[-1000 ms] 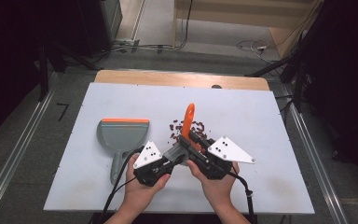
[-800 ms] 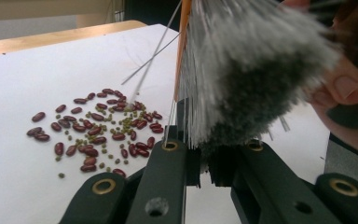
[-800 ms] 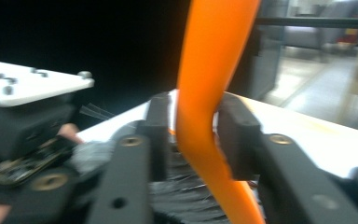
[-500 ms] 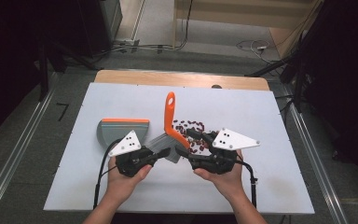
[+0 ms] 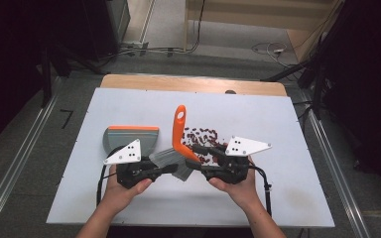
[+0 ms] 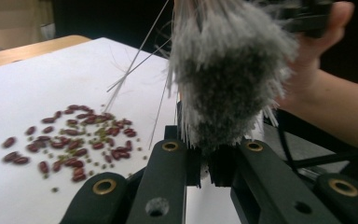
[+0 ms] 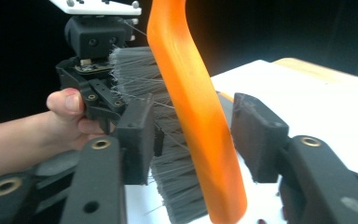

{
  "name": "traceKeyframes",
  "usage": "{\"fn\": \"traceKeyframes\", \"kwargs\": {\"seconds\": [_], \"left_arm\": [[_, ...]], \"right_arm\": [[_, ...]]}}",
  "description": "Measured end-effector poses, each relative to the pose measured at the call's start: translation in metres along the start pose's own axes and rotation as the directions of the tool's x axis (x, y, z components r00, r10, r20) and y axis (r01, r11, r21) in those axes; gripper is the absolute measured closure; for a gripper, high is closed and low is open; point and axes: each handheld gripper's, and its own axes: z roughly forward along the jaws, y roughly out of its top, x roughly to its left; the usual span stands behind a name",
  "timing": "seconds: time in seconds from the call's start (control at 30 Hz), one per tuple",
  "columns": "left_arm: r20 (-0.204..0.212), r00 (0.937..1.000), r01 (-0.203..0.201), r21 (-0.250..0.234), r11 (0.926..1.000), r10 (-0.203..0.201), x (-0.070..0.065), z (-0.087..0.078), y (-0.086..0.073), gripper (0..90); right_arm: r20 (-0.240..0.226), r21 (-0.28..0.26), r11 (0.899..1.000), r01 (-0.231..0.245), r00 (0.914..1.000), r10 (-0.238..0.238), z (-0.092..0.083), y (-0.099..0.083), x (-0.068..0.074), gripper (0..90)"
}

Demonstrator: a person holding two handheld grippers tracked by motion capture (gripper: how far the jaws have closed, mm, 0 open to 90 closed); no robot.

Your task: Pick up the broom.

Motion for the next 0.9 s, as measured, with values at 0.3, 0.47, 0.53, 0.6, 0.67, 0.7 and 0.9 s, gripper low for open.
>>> {"fn": "traceKeyframes", "kwargs": {"seconds": [0.3, 0.47, 0.53, 0.6, 0.67, 0.7, 0.9], "left_arm": [[0.059, 0.9980, -0.020, 0.007, 0.9998, 0.020, -0.0047, 0.0054, -0.0005, 86.0], [0.075, 0.9970, -0.021, 0.009, 0.9997, 0.020, -0.0040, 0.0045, -0.0010, 86.0], [0.083, 0.9964, -0.018, 0.010, 0.9998, 0.017, -0.0039, 0.0048, -0.0015, 86.0], [0.089, 0.9959, -0.014, 0.012, 0.9998, 0.013, -0.0035, 0.0048, -0.0019, 86.0], [0.105, 0.9945, -0.010, 0.011, 0.9999, 0.009, -0.0025, 0.0043, -0.0023, 86.0], [0.109, 0.9940, -0.010, 0.013, 0.9999, 0.009, -0.0022, 0.0039, -0.0027, 86.0], [0.114, 0.9935, -0.004, 0.021, 0.9998, 0.001, -0.0002, 0.0031, -0.0038, 85.9]], "right_arm": [[-0.085, 0.020, 1.000, -0.024, 0.9960, 0.025, 0.0059, -0.0064, -0.0023, 52.8], [-0.125, 0.021, 0.999, -0.046, 0.9910, 0.048, 0.0071, -0.0087, -0.0057, 55.7], [-0.139, 0.023, 0.998, -0.056, 0.9886, 0.059, 0.0072, -0.0098, -0.0069, 56.4], [-0.152, 0.025, 0.998, -0.061, 0.9864, 0.064, 0.0078, -0.0106, -0.0081, 57.2], [-0.160, 0.027, 0.998, -0.059, 0.9851, 0.063, 0.0079, -0.0110, -0.0078, 59.5], [-0.168, 0.030, 0.998, -0.050, 0.9842, 0.054, 0.0076, -0.0109, -0.0067, 63.3], [-0.164, 0.042, 0.999, -0.018, 0.9861, 0.025, 0.0064, -0.0099, -0.0033, 67.4]]}}
